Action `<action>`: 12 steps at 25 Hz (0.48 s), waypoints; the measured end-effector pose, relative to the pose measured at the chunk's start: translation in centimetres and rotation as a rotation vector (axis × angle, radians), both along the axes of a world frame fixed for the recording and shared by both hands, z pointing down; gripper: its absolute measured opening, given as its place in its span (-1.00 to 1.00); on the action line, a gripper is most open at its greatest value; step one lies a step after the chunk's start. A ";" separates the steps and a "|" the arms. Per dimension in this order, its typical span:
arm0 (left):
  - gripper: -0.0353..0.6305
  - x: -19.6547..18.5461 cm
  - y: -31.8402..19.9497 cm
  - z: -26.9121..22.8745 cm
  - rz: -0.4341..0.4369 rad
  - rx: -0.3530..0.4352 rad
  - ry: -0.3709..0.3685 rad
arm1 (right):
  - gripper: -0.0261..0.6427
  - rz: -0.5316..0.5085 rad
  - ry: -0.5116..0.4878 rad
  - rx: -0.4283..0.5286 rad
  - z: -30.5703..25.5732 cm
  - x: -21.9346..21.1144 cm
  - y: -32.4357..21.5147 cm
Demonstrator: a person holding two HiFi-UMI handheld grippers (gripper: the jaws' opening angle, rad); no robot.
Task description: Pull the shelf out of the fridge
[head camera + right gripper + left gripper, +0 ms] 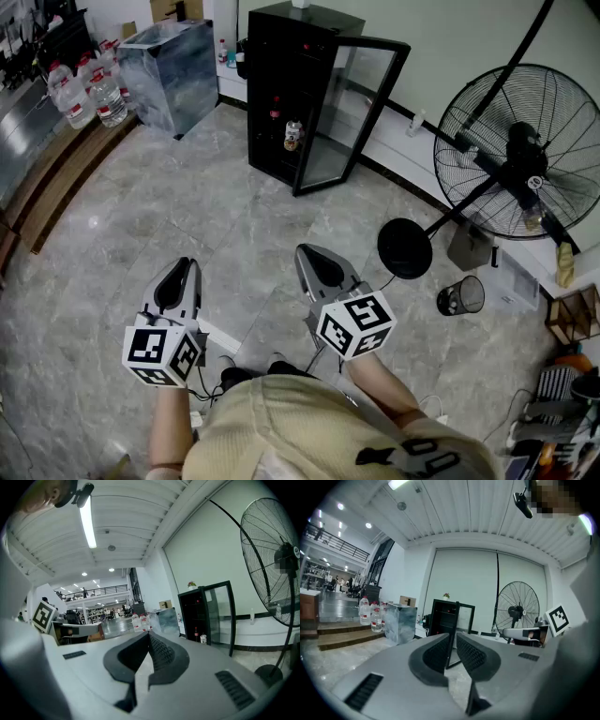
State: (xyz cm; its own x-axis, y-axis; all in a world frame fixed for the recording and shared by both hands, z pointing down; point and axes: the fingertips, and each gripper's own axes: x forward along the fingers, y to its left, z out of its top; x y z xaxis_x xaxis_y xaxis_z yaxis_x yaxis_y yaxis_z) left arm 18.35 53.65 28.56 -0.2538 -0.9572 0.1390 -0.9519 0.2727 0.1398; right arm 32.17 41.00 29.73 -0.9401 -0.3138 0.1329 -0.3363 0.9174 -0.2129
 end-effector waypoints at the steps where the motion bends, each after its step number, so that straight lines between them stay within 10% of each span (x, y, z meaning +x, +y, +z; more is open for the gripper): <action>1: -0.72 0.2 -0.4 0.3 -0.009 -0.002 0.007 | -0.88 0.003 -0.003 -0.010 0.2 0.3 -0.5; 12: -0.72 2.0 -1.9 1.6 -0.021 -0.006 0.012 | -0.87 -0.052 -0.054 -0.100 1.7 0.5 -2.6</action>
State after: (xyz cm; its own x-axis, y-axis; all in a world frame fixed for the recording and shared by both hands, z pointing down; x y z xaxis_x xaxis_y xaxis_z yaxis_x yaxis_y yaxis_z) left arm 20.39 51.73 30.13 -0.2721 -0.9508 0.1481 -0.9442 0.2935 0.1493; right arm 32.68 38.36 31.46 -0.9613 -0.2523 0.1104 -0.2747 0.9064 -0.3208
